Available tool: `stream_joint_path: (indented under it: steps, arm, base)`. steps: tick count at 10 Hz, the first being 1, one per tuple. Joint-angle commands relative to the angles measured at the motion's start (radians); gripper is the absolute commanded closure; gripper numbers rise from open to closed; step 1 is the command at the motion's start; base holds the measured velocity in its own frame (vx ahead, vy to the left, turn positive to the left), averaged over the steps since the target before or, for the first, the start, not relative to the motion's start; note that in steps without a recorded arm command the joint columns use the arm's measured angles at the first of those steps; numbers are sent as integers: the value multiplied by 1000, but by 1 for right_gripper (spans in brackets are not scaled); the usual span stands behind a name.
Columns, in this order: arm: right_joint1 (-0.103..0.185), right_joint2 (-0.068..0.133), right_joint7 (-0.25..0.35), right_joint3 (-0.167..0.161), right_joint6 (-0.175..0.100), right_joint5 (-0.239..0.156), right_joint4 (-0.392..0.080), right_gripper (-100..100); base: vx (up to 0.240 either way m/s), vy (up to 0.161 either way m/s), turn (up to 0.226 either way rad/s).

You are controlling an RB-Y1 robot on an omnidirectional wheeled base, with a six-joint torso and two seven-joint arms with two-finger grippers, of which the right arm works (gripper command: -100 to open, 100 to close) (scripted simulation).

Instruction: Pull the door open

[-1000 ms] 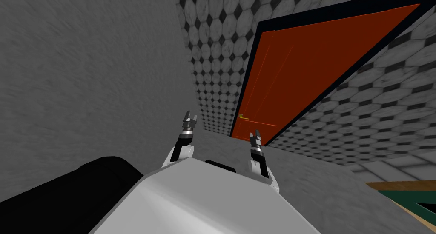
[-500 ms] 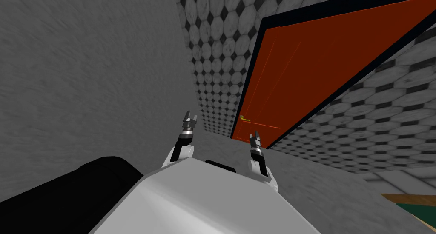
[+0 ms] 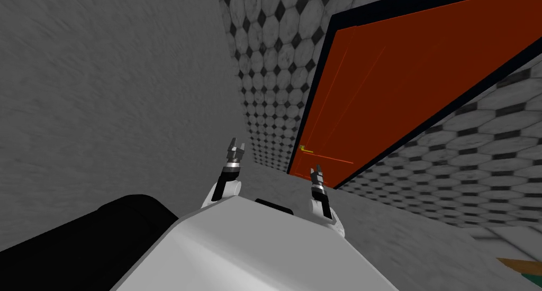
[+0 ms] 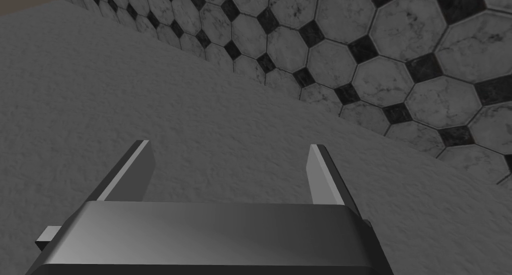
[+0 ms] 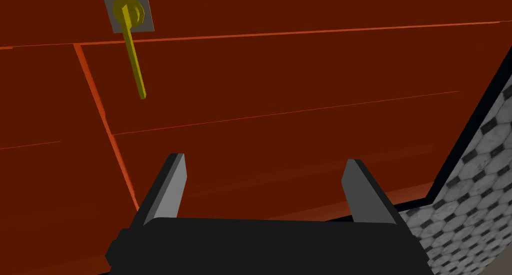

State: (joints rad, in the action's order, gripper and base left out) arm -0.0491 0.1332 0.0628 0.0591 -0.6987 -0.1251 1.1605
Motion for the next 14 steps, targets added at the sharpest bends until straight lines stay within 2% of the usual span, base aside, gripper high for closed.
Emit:
stream_joint_path:
  steps: [1,7,14]
  arm:
    - [17,1,-3,4,-10,-2,-46,-100]
    - [95,14,-10,27,-58,-13,-250,-100]
    - [173,26,-16,49,-104,-25,-451,-100]
  base:
    - [50,-9,35]
    - [89,-25,66]
    - [86,-26,55]
